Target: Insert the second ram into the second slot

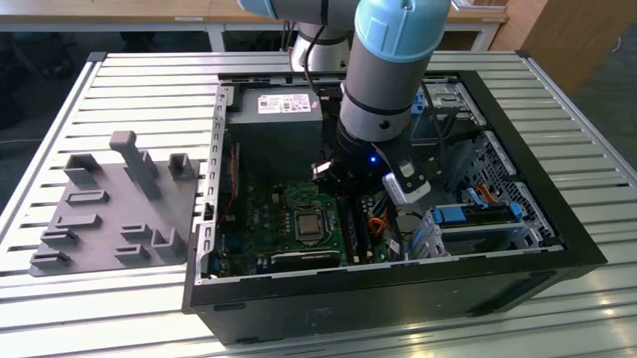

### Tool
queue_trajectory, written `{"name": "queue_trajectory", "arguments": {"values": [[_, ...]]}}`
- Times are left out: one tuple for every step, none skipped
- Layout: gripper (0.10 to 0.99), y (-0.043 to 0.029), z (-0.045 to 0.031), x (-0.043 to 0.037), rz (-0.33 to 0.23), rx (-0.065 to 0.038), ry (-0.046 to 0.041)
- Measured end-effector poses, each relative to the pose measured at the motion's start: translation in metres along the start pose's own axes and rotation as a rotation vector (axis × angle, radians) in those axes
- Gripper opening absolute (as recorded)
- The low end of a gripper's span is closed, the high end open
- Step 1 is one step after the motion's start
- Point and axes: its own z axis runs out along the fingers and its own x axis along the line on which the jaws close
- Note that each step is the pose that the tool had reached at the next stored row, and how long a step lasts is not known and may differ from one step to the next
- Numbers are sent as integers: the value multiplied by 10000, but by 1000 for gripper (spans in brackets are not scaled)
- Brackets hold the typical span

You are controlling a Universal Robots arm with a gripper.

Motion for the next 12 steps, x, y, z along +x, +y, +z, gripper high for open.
{"name": "queue_trajectory", "arguments": {"values": [[137, 0, 0, 0, -1, 2, 0], [137, -1, 0, 0, -5, 3, 0], [137, -1, -1, 0, -10, 2, 0], [137, -1, -2, 0, -14, 2, -1], [137, -1, -5, 0, -19, 3, 0], [137, -1, -7, 0, -23, 4, 0], [137, -1, -12, 1, -27, 6, 1], [137, -1, -15, 1, -30, 5, 0], [137, 0, -17, 0, -33, 3, -1], [137, 0, -21, 1, -36, 4, 0], [137, 0, -23, 0, -40, 6, -1], [137, 0, -25, 1, -42, 5, 0]]}}
